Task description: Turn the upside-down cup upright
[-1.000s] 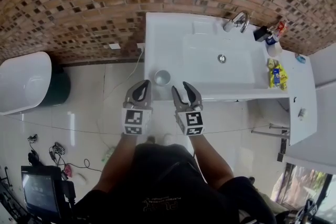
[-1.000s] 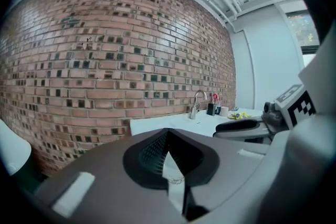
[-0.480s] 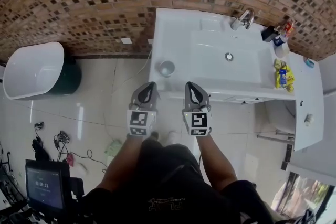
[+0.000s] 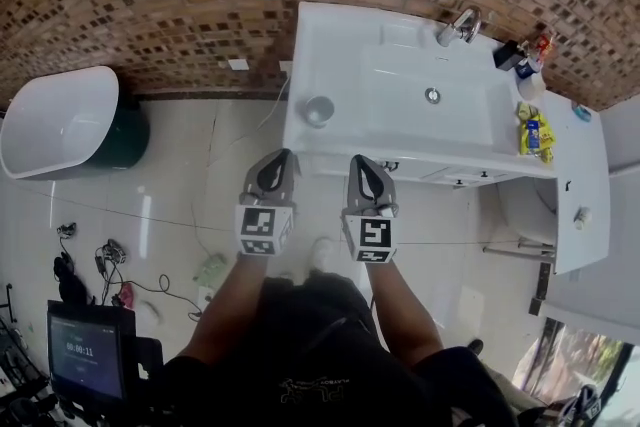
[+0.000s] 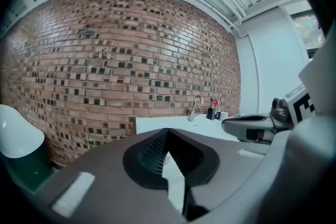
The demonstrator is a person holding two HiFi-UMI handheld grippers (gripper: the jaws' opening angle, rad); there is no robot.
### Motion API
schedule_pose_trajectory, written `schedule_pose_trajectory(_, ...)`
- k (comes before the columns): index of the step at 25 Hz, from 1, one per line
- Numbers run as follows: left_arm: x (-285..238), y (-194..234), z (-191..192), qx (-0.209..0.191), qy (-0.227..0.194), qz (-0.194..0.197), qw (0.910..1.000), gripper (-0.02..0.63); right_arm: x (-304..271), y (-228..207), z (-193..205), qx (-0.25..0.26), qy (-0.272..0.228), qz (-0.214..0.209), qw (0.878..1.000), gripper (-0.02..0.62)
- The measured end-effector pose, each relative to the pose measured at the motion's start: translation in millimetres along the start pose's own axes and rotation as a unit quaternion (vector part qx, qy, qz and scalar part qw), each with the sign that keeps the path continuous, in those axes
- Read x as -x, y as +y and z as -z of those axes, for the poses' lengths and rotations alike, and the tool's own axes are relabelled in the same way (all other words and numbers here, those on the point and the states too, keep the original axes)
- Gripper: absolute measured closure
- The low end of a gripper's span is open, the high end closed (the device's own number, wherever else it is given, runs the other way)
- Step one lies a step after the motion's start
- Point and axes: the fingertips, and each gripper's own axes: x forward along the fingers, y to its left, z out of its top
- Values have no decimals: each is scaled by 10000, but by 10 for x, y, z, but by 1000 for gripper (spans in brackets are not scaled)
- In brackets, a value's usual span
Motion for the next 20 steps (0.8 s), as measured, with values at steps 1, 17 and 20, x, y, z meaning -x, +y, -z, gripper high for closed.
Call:
schedule_pose_trajectory(1,69,-8,7,-36,-8,35,10000,612,57,36,-2,-15,-4,33,10000,581)
schedule_pose_trajectory(17,1368,-230,470,82,-24,599,9982,612,1205,1172,298,-168,78,112,9998,582)
schedule_pose_trajectory(20,1571,-275,442,-9,-128,654,9978,612,1352,1278,319,-98,79,182,9998,581)
